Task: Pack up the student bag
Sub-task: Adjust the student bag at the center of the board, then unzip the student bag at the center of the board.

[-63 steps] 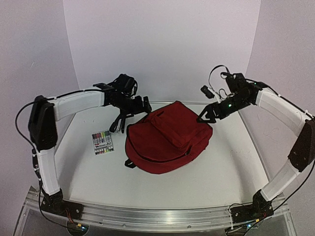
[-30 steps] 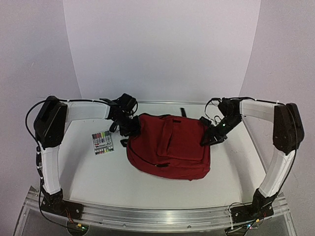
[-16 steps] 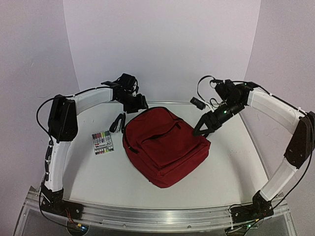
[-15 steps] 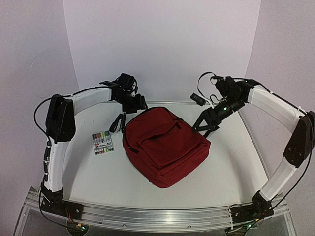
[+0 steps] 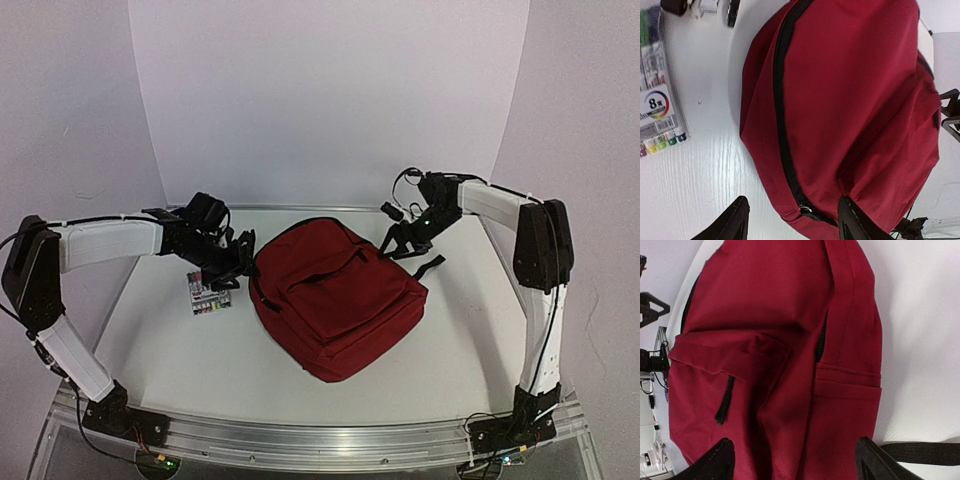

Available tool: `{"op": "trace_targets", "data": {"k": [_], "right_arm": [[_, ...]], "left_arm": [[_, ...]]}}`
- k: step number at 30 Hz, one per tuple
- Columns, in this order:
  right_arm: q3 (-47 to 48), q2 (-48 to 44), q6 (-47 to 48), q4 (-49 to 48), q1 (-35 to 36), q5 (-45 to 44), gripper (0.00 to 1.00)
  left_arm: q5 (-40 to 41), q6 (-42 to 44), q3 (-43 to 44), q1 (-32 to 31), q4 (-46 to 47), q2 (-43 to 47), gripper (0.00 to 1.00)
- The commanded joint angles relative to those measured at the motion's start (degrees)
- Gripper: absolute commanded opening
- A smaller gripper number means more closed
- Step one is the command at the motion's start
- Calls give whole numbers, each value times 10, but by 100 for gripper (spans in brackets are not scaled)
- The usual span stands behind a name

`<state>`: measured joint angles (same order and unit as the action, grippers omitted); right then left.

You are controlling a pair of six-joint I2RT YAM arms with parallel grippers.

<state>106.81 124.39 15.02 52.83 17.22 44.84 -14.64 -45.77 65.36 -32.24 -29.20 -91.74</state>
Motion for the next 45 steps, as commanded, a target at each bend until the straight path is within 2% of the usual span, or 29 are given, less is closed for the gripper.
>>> {"op": "trace_targets", "data": {"k": [1,5,9,14,17,19,21,24,26,30,34,39,45], "right_arm": [[-67,-43,4,-1,8,24,68],[-173,-100,-5,-15,9,60,57],[-287,-172,-26,-40,21,88,50],[-377,-261,-64,-88,66,103,50],[-371,-273,-63,-87,70,95,59],[-356,-283,-62,-78,65,77,70],[-353,-299,-66,-70,47,73,78],[-351,-311,-73,-68,3,75,81],[-338,-301,-75,-72,-20,72,81],[-294,-247,-87,-75,-24,78,79],[-277,-217,-117,-93,-24,102,79],[-302,-204,-141,-107,-17,121,79],[-327,-205,-146,-119,-4,110,77]], "left_arm": [[-50,-38,-16,-5,80,-40,52],[-55,-18,41,-5,93,-116,35],[-62,38,178,-5,60,-215,26],[-46,105,360,-3,-21,-310,27],[-13,134,438,-3,-86,-323,40],[9,146,439,-5,-98,-289,50],[29,157,415,-10,-96,-242,55],[18,190,383,-32,-91,-180,59],[1,205,388,-57,-104,-171,60],[-61,199,409,-119,-116,-203,55],[-77,211,453,-177,-125,-255,49],[-114,221,528,-208,-142,-320,47],[-104,216,597,-216,-168,-385,47]]}}
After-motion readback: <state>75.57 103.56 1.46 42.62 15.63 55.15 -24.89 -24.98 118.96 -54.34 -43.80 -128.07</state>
